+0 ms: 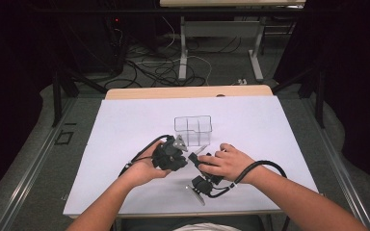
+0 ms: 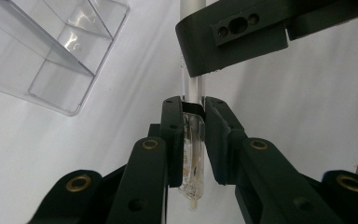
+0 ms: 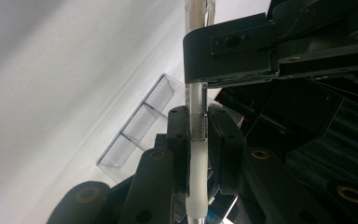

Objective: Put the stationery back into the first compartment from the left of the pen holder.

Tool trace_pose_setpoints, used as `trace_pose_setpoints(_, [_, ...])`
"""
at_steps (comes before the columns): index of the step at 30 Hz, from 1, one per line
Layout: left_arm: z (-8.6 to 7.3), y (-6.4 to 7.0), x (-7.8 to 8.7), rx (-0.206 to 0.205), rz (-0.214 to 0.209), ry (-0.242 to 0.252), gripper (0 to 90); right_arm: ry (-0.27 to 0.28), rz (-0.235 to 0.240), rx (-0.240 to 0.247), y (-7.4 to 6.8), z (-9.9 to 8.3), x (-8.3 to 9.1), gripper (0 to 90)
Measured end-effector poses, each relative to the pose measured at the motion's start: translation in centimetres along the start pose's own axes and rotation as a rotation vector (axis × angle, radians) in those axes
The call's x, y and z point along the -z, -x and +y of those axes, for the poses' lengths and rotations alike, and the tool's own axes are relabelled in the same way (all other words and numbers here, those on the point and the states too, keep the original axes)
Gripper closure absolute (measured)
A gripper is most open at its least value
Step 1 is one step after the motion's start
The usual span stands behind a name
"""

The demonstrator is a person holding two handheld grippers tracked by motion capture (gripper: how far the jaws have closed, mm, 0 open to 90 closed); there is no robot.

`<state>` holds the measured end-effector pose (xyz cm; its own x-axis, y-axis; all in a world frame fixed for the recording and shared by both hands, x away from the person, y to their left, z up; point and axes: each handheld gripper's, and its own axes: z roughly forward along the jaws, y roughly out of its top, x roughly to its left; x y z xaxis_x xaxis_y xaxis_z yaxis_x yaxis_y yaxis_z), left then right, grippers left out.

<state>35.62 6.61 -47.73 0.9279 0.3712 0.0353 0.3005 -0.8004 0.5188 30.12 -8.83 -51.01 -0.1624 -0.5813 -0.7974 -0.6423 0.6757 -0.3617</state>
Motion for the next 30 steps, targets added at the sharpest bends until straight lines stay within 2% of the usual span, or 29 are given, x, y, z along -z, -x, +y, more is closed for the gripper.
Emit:
trace_pose_setpoints(10, [-0.1,-0.2,0.0,0.007,-0.005,0.008,79.5,-0.012,0.004,-0.004,0.1,0.0,0.0,79.8])
trace_pose_setpoints(15, [0.0,-0.3,0.2,0.006,-0.001,0.010,79.8,-0.011,0.004,-0.034,0.1,-0.1,-0.1,78.7])
trace_pose_setpoints(19, [-0.1,-0.4,0.2,0.021,0.000,0.016,79.8,-0.021,0.011,-0.022,0.2,-0.2,-0.2,68.3])
trace_pose_setpoints(22, [-0.2,-0.5,0.2,0.030,0.004,0.018,79.9,-0.028,-0.010,-0.033,0.2,-0.5,-0.2,59.7])
trace_pose_setpoints(23, [-0.3,-0.6,0.3,0.031,0.006,0.019,79.9,-0.028,-0.010,-0.033,0.2,-0.5,-0.2,59.7])
trace_pose_setpoints(24, [-0.4,-0.7,0.3,0.041,0.009,0.022,79.8,-0.022,-0.022,-0.071,0.1,-0.6,-0.1,55.7])
trace_pose_setpoints(27, [-0.5,-0.9,0.3,0.059,0.011,0.027,79.9,-0.010,-0.021,-0.091,0.2,-0.8,0.0,51.0])
trace_pose_setpoints(30, [-0.7,-1.2,0.6,0.082,0.015,0.044,79.8,-0.021,-0.021,-0.111,0.2,-0.8,0.2,49.8])
